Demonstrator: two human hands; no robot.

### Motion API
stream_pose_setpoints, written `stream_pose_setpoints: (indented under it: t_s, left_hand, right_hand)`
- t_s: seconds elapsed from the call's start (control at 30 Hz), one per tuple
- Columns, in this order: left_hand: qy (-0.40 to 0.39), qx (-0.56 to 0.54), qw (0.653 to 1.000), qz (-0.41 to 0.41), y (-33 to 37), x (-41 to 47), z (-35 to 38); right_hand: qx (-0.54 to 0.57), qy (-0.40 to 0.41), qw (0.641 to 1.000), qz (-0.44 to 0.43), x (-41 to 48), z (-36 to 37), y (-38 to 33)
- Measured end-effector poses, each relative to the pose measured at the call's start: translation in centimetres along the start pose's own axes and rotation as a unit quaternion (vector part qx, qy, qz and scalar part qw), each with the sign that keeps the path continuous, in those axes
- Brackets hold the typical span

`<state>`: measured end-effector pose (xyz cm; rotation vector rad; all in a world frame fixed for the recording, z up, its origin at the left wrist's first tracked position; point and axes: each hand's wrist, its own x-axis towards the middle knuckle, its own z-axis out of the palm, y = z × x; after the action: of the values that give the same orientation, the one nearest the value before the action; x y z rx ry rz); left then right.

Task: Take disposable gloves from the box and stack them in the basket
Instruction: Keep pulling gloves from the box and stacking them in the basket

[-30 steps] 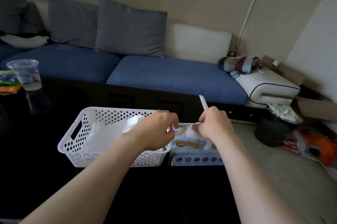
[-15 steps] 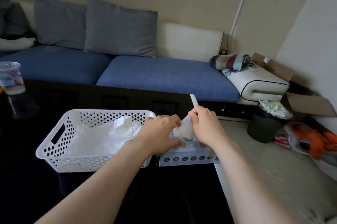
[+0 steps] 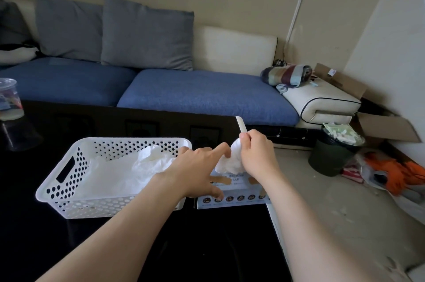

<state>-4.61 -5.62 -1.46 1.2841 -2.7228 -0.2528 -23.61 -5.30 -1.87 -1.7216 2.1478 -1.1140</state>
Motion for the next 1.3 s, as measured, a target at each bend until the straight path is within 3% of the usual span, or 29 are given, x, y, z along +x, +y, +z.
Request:
stream_pose_setpoints:
  t_s: [0.2,0.4,0.53,0.7,1.0,1.07,1.17,1.3]
  left_hand:
    - [-0.005,0.013,1.0,0.003,0.1,0.0,-0.1]
    - [-0.022,0.033,0.999,0.001,0.6,0.0,0.0]
    - [-0.02,0.039,0.999,-0.005,0.8,0.2,0.1]
    - [-0.038,0.043,0.998,-0.005,0.9,0.2,0.0]
    - [-0.069,0.061,0.996,-0.006,1.5,-0.2,-0.1]
    - [-0.071,0.056,0.996,-0.006,1.5,0.0,0.1]
    - [-0.066,0.023,0.998,-0.01,1.3,-0.1,0.2]
    - [-0.001,-0.132,0.991,-0.029,0.6,-0.5,0.1]
  right_hand:
    - [0.006,0.044,0.999,0.018,0.4,0.5,0.2]
    - [-0.004,0.163,0.986,0.027,0.1,0.0,-0.8]
    - [0.069,0.244,0.966,0.046,0.2,0.0,-0.6]
    - [0.059,0.297,0.952,0.033,0.3,-0.1,-1.0]
    - [0.173,0.411,0.894,-0.031,1.2,-1.9,-2.9]
    - [0.201,0.408,0.889,-0.046,1.1,-2.8,-3.8]
    - [0.198,0.355,0.912,-0.056,0.7,-2.9,-4.2]
    - [0.234,0.266,0.934,-0.047,0.2,-3.0,-4.6]
